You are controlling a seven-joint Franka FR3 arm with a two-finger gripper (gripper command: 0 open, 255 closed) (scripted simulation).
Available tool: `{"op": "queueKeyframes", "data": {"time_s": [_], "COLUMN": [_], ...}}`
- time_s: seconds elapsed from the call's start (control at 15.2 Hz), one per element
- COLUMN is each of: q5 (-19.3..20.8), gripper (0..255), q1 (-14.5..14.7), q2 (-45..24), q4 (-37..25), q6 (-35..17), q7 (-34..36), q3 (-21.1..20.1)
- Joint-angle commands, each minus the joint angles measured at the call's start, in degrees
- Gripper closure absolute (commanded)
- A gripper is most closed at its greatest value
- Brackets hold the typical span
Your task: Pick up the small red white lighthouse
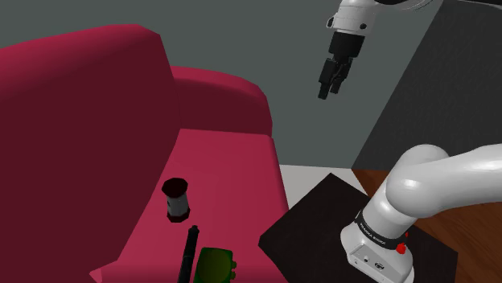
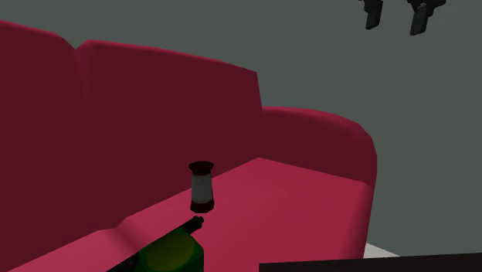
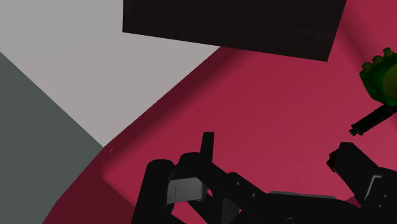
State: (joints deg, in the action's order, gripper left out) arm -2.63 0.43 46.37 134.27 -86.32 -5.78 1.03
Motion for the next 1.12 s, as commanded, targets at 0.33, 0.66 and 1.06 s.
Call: {"op": "queueKeyframes", "data": {"time_s": [0.33,0.66,1.06], "q5": [-3.6,-6.7,-9.0], "gripper": [0,0,0], "q1": [1.5,2.9,4.1], "q2": [-2.6,-7.5,-16.1], "q4": [4.1,6.3,6.2], "q6": [-7.5,-15.4,-25.1], "q7": [5.8,11.4,18.2], "q3": [-5.4,-10.9,-17.5]}}
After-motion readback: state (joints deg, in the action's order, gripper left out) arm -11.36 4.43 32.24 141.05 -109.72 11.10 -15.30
